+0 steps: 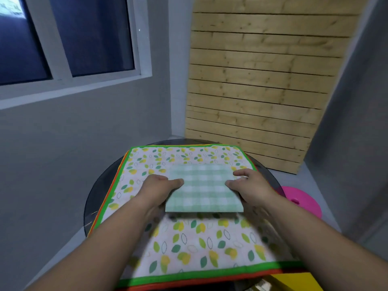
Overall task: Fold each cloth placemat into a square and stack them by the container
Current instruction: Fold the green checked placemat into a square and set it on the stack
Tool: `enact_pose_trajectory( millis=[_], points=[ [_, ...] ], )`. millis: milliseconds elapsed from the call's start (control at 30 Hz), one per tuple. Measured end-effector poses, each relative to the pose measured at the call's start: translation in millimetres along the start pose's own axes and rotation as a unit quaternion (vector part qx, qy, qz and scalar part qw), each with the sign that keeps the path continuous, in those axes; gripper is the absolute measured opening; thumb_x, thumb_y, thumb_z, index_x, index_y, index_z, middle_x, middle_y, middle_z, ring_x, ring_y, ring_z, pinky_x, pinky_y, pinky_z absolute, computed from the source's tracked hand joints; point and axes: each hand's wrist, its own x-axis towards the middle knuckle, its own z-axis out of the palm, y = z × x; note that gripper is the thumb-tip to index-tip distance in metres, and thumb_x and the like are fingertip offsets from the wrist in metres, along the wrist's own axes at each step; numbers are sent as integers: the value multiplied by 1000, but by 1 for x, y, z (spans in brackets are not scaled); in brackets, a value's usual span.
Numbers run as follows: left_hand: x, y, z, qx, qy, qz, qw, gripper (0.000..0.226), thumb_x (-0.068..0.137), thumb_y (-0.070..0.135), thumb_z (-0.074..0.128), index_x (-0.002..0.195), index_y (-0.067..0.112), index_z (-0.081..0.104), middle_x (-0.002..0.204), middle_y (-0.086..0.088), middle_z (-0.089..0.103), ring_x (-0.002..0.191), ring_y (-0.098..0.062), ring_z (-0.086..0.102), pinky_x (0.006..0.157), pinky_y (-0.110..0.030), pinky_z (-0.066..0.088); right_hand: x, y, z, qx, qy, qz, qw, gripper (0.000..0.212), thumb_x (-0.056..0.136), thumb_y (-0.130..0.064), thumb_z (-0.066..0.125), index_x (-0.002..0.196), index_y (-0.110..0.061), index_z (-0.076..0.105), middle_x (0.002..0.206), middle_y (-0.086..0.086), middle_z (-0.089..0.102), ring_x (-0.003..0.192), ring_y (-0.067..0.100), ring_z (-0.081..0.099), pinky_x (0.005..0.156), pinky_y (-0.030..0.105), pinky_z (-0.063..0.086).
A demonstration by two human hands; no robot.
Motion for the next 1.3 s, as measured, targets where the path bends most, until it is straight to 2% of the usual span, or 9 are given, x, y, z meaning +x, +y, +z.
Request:
enact_pose_trajectory(
  millis=[167,300,367,500,700,833,1067,1200,1300],
  points=[
    [-13,12,58,-120,-84,-17,989,36,81,8,80,110,-5,65,100,-20,76,90,-34,74,77,-43,62,-27,6,-65,112,72,19,991,35,80,-10,78,112,-3,67,98,16,75,85,31,74,77,47,61],
    [-20,20,128,-117,-127,13,985,23,82,7,79,99,3,63,81,-10,78,72,-22,76,65,-34,62,-41,13,-131,169,114,18,979,8,86,-1,70,94,-2,69,82,15,75,63,23,74,51,30,57],
    [-22,25,169,-104,-136,23,985,25,84,9,78,103,3,64,84,-10,78,72,-22,76,63,-34,62,-38,23,-165,182,147,18,972,16,84,-4,74,99,-1,68,87,17,75,68,26,74,54,31,56],
    [-17,30,252,-71,-158,48,984,33,85,14,78,112,-1,67,100,-17,76,90,-35,74,79,-48,62,-17,55,-227,196,200,17,960,26,84,-8,75,107,-2,66,92,15,75,72,24,74,59,31,56],
    [11,10,364,-17,-160,66,985,23,87,17,77,106,8,68,102,-11,75,86,-28,74,73,-41,63,39,112,-296,201,260,12,944,37,82,-18,77,116,-5,66,103,13,74,90,31,72,83,58,57],
    [44,-11,427,-2,-146,57,988,26,88,21,76,109,9,67,100,-8,74,79,-23,73,63,-33,61,86,154,-326,201,276,21,940,40,83,-15,77,119,-3,65,108,16,71,93,32,71,89,51,57],
    [94,-85,496,39,-120,31,991,30,83,19,80,105,11,61,107,-11,71,92,-29,70,86,-45,59,146,241,-337,148,287,55,945,22,88,-13,71,108,-6,66,87,3,65,74,20,65,73,34,53],
    [123,-114,506,90,-85,18,992,71,80,25,82,137,9,43,119,-9,63,106,-31,62,99,-48,52,175,278,-320,112,287,83,948,29,86,-18,74,113,-7,69,101,10,69,89,30,69,85,42,58],
    [146,-125,509,113,-76,20,990,78,80,25,82,143,8,39,124,-11,62,111,-32,61,102,-48,50,197,293,-313,89,277,88,952,31,85,-19,74,113,-7,71,99,9,72,86,28,71,83,44,60]
  ],
)
